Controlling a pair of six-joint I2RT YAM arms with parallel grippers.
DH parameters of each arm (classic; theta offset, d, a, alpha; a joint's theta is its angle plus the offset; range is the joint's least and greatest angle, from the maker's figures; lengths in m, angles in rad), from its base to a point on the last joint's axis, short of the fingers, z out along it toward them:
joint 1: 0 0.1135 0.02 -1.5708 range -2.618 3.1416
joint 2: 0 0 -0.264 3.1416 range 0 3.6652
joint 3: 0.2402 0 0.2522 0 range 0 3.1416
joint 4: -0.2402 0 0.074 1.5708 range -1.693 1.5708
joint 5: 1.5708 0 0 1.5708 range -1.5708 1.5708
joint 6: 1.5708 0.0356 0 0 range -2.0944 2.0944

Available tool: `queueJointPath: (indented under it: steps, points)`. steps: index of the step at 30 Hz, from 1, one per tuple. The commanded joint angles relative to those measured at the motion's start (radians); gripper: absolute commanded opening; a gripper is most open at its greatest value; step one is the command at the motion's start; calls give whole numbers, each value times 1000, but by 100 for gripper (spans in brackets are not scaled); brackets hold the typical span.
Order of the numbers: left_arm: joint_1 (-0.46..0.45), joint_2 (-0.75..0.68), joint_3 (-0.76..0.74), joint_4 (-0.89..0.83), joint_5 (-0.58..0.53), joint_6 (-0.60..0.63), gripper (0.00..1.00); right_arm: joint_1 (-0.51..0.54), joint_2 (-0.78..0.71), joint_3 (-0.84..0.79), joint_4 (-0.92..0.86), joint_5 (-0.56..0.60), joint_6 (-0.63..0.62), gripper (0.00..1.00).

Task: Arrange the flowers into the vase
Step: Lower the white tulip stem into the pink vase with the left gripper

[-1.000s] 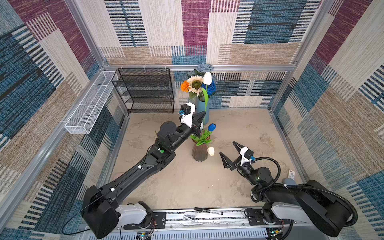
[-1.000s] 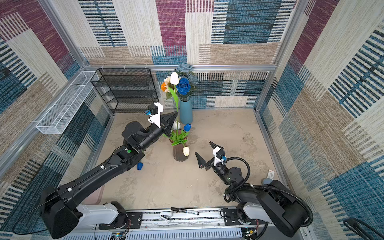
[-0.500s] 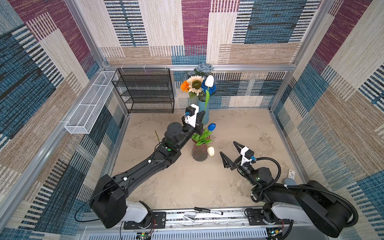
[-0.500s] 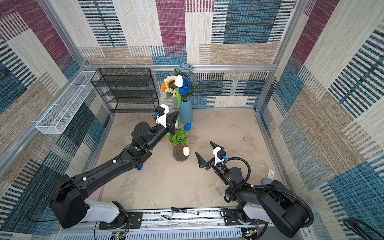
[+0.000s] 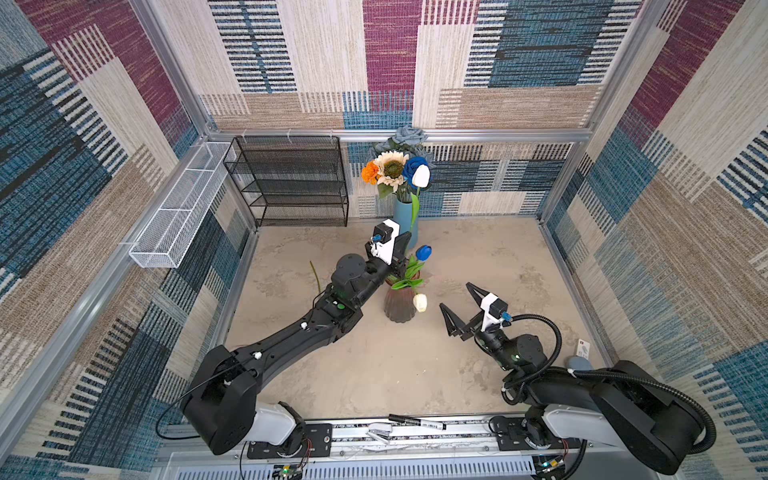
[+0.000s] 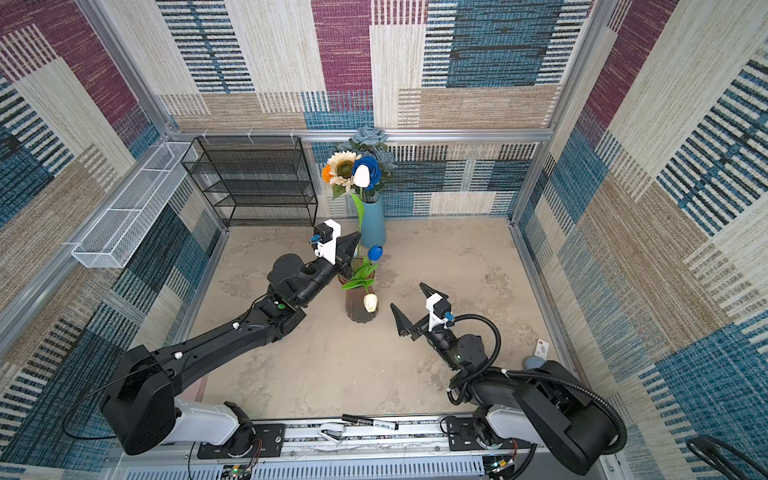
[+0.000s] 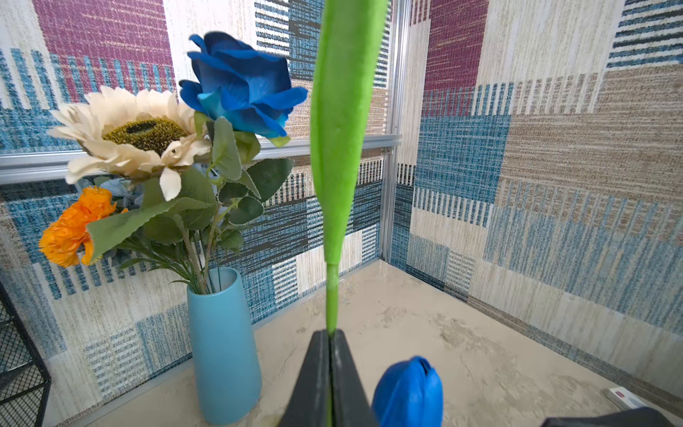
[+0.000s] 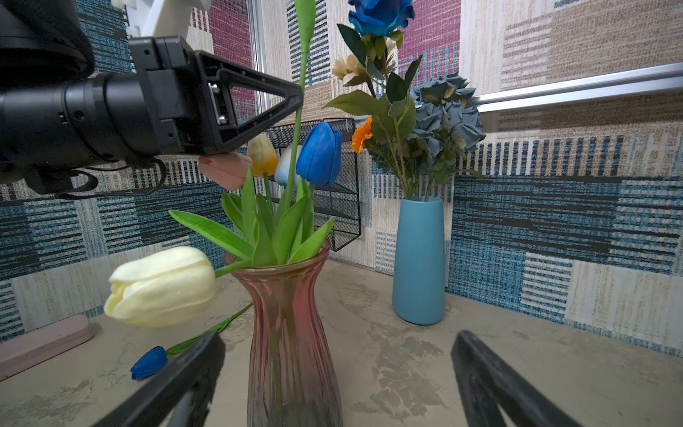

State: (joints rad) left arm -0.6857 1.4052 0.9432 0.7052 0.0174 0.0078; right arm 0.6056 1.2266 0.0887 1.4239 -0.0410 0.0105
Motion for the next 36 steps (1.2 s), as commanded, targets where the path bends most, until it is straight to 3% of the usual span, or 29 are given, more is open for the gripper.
queueJointPath:
  steps: [1,6,10,15,20,26,36]
  points:
    - [0,-15,-8,11,24,31,22,0,-1,0,50,13,2,100]
    - [0,-57,-29,-50,9,62,27,0,-4,0,47,14,2,100]
    - [0,-117,-61,-82,-15,85,21,0,3,3,50,8,5,100]
    - [1,-182,-80,-172,-23,115,23,1,6,5,48,1,6,100]
    - [2,-200,-53,-267,-40,132,7,1,6,6,48,-6,9,100]
    - [2,-172,27,-362,-26,138,2,0,2,8,44,-10,9,100]
    - [0,-141,64,-315,61,103,0,2,8,11,41,-15,9,100]
